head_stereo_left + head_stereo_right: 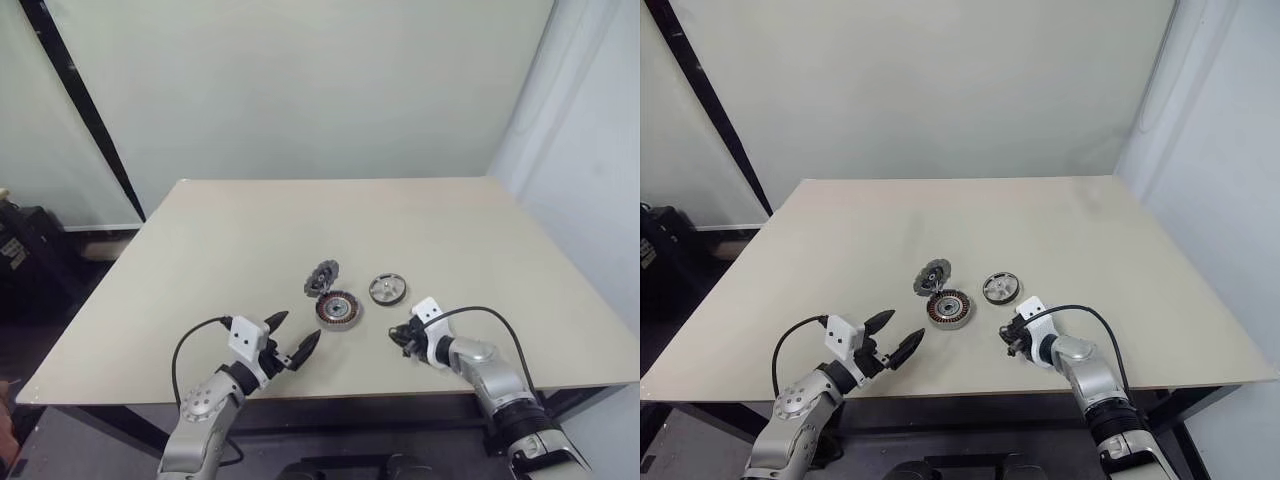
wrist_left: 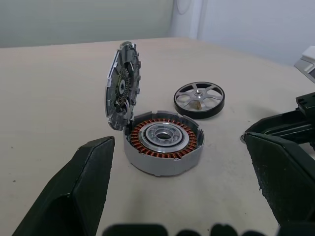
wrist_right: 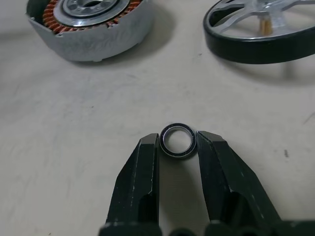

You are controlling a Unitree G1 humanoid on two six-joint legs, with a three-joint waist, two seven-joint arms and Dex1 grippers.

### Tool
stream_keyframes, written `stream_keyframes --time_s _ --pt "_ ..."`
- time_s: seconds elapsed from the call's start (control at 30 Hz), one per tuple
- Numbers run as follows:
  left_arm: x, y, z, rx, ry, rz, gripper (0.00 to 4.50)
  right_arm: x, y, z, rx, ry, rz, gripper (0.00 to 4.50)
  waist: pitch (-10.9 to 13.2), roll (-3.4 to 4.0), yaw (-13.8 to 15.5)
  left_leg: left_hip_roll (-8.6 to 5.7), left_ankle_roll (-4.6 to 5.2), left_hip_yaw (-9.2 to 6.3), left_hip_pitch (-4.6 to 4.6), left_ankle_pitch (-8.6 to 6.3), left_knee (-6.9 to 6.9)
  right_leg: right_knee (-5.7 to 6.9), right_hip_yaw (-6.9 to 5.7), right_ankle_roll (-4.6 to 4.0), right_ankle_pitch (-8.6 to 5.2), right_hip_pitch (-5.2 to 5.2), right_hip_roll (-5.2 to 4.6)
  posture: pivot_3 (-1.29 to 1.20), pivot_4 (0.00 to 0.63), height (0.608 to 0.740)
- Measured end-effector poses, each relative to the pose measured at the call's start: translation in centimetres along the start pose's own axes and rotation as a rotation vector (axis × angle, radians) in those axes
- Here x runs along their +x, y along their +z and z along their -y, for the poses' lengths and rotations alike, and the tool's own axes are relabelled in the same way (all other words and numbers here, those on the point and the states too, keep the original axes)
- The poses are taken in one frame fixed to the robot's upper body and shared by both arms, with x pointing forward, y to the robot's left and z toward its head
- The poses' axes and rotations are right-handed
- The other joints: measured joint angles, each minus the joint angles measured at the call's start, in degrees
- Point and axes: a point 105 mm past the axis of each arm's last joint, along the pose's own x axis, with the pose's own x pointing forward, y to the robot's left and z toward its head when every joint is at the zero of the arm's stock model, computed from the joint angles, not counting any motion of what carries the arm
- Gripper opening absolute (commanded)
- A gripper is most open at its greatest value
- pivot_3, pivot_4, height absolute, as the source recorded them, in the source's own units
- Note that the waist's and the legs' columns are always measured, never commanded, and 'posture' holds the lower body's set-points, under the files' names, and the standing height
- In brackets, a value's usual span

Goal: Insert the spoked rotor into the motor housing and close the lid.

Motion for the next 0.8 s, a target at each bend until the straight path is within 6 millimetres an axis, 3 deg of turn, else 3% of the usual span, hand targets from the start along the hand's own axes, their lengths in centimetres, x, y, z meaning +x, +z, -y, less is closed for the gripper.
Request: stream_keyframes --time_s 0.1,0.37,0.6,0.8 --pt "0.0 0.1 -0.1 0.007 0.000 -0.002 4.50 0.0 1.0 -0.1 -0.004 0.000 0.022 0.80 0.00 0.00 -0.02 0.00 0.00 -0.01 0.00 0.00 0.00 0.01 0.00 0.00 0.00 -0.01 0.00 0.00 0.000 0.740" --pt "-0.1 0.0 -0.5 0.035 -0.001 -0.018 4.50 1.1 6.9 -1.7 -0.037 0.056 0.114 0.80 0.00 0.01 -0.02 0.02 0.00 -0.03 -0.01 0.00 -0.01 0.03 -0.03 0.00 0.00 -0.03 0.01 0.00 0.000 0.740" --pt "-0.2 0.1 -0.7 0.046 -0.001 -0.020 4.50 3.4 9.3 -3.3 -0.057 0.082 0.108 0.80 0.00 0.01 -0.03 0.01 -0.01 -0.04 -0.03 0.00 -0.04 0.03 -0.03 0.03 0.03 -0.06 -0.01 0.00 0.000 0.740" --pt "-0.5 -0.1 -0.9 0.061 -0.001 -0.035 4.50 5.2 9.7 -4.7 -0.051 0.107 0.078 0.80 0.00 0.02 -0.03 0.01 -0.01 -0.04 -0.05 0.00 -0.10 0.03 -0.04 0.05 0.05 -0.10 -0.02 0.00 0.000 0.740"
